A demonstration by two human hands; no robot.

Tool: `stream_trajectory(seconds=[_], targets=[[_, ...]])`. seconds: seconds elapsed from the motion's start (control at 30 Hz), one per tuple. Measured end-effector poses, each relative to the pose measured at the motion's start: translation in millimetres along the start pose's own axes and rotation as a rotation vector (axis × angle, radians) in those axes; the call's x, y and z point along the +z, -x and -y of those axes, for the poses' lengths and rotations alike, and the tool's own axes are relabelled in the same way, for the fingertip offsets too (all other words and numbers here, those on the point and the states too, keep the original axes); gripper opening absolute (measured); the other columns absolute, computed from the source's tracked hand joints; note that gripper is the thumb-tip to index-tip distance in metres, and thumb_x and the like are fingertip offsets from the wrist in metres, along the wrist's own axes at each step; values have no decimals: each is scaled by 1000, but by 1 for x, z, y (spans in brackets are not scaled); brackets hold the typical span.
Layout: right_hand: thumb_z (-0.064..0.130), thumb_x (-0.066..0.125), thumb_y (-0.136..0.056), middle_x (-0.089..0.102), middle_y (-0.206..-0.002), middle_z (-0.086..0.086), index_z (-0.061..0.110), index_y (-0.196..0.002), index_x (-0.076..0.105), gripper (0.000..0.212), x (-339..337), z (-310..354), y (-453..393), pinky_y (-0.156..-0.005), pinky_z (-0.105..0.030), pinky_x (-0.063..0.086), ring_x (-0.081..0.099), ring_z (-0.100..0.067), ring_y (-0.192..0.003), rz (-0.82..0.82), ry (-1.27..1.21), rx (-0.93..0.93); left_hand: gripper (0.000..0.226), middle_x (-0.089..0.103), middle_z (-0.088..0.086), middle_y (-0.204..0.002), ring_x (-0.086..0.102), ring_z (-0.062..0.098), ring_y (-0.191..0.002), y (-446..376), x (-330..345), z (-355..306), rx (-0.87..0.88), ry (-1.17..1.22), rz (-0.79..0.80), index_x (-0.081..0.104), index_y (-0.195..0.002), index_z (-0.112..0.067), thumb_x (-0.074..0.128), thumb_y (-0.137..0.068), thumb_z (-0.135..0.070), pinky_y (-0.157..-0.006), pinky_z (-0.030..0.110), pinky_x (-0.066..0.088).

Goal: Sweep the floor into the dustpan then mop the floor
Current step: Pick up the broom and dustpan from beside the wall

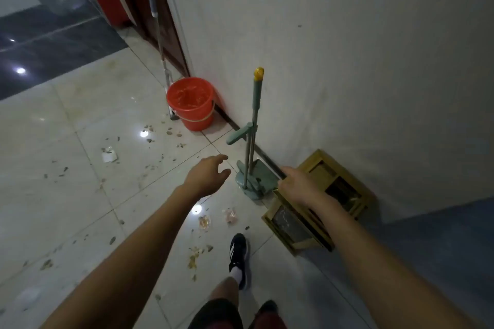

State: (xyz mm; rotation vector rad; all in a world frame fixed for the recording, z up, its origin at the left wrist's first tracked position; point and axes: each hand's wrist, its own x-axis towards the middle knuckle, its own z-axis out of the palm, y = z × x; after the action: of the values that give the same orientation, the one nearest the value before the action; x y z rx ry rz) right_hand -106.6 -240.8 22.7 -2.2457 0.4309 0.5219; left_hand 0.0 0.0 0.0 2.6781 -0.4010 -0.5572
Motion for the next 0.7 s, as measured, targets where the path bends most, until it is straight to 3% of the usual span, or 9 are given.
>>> stream_trajectory(seconds=[0.07, 0.17, 0.27, 0.43, 0.53, 0.7], targets=[[25, 52, -101, 57, -138, -5, 21, -144, 49, 43, -3, 5, -22, -102, -33, 45, 53, -27, -128, 1, -19, 22, 53, 57, 2, -143, 55, 23, -127, -27, -5, 3, -15, 44, 8, 46, -147, -27, 57, -98, -43, -103, 43, 49], [24, 50, -103, 52, -144, -10, 15, -146, 46, 44, -11, 17, -50, -93, -24, 38, 51, -27, -130, 14, -35, 93, 53, 57, 5, -142, 54, 26, -127, -70, -12, 5, 0, 81, -4, 46, -148, -23, 57, -99, -39, -102, 43, 48], [26, 50, -103, 49, -148, -8, 17, -150, 41, 48, -16, 28, -78, -94, -22, 35, 48, -25, -133, 24, -48, 129, 55, 54, 8, -147, 51, 28, -132, -108, -15, 7, 18, 106, -6, 44, -150, -19, 55, -100, -38, -106, 45, 45], [25, 49, -101, 58, -136, -4, 21, -145, 47, 44, -16, 31, -118, -99, -29, 44, 54, -26, -128, 43, -59, 184, 63, 48, 7, -152, 54, 30, -130, -164, -8, 7, 15, 123, 92, 38, -153, -21, 53, -99, -50, -107, 49, 46], [25, 50, -101, 50, -146, -7, 19, -151, 40, 51, -21, 29, -134, -107, -36, 42, 48, -27, -133, 58, -74, 221, 60, 54, 8, -147, 54, 29, -130, -191, 2, 0, 14, 163, 171, 40, -152, -21, 55, -100, -46, -104, 45, 47], [23, 51, -102, 54, -141, -11, 13, -145, 47, 44, -29, 18, -161, -101, -33, 44, 53, -27, -126, 81, -36, 226, 48, 64, 5, -128, 61, 24, -110, -221, 23, -15, 1, 202, 255, 51, -142, -24, 61, -96, -35, -90, 39, 52]])
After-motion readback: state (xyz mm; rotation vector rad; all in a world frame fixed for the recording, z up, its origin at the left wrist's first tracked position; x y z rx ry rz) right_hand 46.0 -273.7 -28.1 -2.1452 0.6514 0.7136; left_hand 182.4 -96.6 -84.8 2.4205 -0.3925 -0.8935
